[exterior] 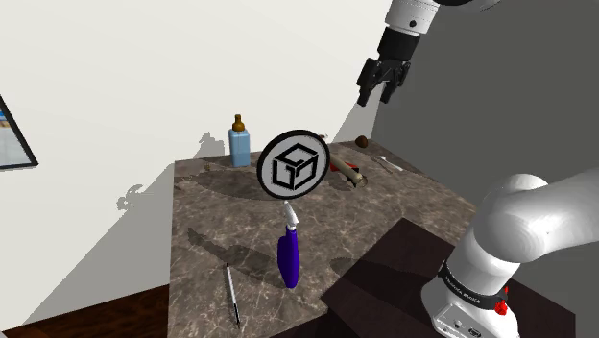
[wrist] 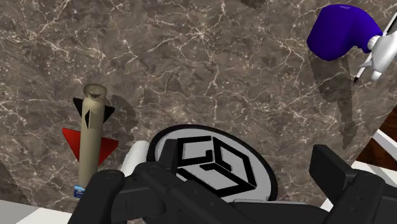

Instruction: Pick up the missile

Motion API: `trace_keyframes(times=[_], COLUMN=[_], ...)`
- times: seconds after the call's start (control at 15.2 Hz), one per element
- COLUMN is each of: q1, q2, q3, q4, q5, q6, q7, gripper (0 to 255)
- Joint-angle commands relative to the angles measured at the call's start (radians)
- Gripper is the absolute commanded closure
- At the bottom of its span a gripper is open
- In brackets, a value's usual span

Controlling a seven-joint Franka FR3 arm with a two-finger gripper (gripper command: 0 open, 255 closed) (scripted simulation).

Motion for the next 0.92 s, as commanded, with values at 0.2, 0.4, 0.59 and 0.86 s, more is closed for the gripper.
trace_keyframes(times=[0.2,0.4,0.59,0.86], q1=[-0.019,-0.037,-0.055,-0.076], q2=[0.066,0.141,0.223,0.342], q3=[-0.029,-0.057,-0.085,-0.122], q4=[-0.021,-0.034,-0.036,-0.025], q5=[-0.016,-0.031,-0.043,-0.055], q6=[0.067,0.133,0.198,0.279], q7=[-0.022,-0.044,-0.065,-0.092], gripper=[0,0,0,0])
